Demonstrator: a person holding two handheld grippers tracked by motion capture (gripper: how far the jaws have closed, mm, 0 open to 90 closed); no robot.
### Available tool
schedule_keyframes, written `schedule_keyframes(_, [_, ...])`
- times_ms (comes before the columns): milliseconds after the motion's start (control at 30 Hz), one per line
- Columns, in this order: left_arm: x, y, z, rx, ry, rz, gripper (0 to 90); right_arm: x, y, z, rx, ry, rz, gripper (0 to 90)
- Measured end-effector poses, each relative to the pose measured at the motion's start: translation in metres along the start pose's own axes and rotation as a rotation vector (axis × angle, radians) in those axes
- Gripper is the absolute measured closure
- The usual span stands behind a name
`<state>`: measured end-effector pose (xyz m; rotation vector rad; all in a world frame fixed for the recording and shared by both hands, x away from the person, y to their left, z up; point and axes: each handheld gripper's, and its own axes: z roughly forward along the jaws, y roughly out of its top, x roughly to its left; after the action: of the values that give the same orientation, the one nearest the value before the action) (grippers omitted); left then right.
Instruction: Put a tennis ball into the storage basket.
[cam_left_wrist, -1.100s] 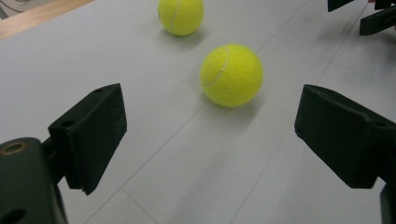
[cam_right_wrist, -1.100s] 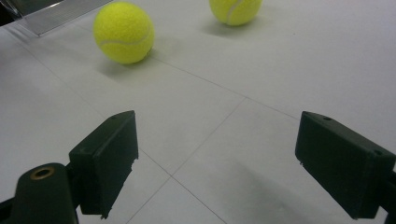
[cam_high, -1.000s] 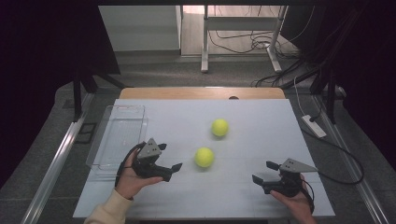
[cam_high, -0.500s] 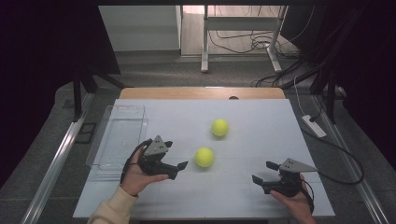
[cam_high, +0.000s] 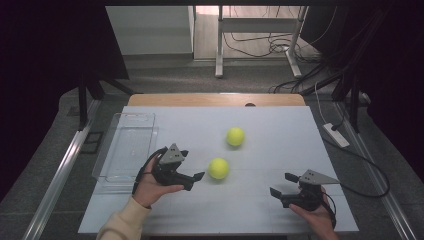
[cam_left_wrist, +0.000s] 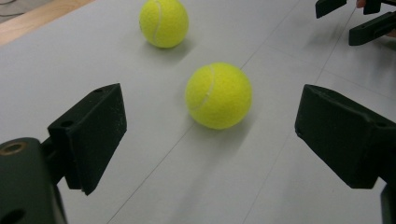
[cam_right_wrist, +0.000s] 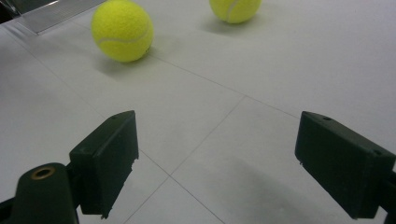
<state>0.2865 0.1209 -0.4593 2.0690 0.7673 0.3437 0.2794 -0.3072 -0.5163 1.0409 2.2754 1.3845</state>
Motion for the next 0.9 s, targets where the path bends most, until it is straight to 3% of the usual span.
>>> schedule_keyframes(900, [-0.002, 0.024, 0.034, 0.061, -0.087, 0.041, 9.2, -0.001, 0.000, 0.001, 0.004, -0.007, 0.003, 13.5])
